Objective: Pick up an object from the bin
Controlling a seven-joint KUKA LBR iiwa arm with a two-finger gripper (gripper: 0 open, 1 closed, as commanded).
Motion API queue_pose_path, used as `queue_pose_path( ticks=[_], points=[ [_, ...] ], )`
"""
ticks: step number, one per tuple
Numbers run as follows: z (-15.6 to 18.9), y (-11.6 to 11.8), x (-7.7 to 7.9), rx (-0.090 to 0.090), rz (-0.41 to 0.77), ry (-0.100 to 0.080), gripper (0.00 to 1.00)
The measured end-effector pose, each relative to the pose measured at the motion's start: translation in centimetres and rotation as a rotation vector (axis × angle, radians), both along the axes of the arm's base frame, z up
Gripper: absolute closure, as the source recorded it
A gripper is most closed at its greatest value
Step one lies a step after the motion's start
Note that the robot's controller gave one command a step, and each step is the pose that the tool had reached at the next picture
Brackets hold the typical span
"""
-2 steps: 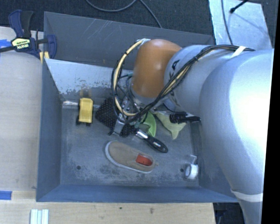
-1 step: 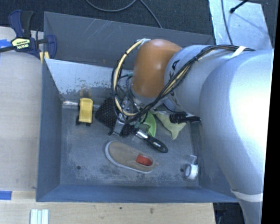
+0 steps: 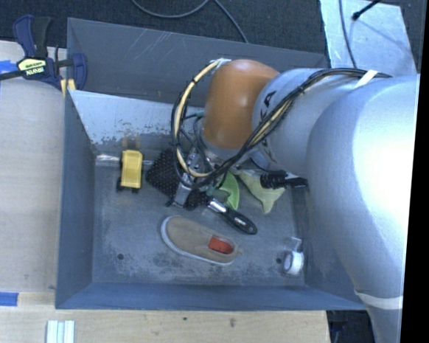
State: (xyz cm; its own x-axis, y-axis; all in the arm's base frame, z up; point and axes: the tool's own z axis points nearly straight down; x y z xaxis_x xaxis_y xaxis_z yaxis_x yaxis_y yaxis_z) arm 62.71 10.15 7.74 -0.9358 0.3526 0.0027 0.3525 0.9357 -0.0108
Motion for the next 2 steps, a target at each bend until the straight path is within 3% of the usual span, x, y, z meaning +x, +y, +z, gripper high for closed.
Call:
queue_pose_path(
  ticks=[2],
  points=[
    [2.5,0.0,-0.2,0.001,-0.001,0.003,1.0]
  ],
)
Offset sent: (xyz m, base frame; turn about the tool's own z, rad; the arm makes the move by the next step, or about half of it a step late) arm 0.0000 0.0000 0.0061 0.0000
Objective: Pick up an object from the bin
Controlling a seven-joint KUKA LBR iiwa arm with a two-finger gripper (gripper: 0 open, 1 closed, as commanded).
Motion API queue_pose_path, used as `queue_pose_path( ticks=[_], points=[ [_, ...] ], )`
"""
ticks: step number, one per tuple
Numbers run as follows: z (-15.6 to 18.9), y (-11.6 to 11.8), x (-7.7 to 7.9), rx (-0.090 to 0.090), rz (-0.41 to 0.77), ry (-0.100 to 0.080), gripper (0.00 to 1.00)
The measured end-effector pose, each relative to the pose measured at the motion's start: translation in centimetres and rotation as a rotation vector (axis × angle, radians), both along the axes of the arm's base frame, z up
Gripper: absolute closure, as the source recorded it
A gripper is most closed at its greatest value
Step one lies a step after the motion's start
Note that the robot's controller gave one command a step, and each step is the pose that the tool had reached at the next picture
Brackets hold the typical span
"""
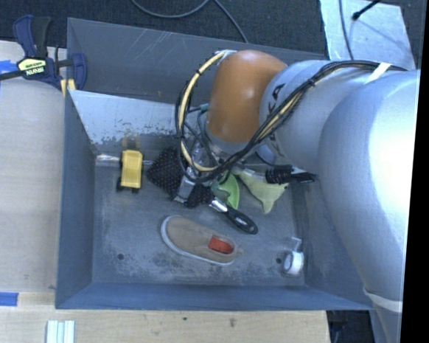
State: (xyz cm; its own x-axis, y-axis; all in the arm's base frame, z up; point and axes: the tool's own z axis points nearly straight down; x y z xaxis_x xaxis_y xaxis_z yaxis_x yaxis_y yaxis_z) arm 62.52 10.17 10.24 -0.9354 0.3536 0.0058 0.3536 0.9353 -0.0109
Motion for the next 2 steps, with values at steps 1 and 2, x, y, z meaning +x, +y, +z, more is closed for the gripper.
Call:
queue_pose_path(
  ticks=[1,2],
  points=[
    [1.6,0.0,0.0,0.001,0.0,-0.001,1.0],
    [3.3,0.0,0.0,0.0,0.0,0.002,1.0]
  ],
)
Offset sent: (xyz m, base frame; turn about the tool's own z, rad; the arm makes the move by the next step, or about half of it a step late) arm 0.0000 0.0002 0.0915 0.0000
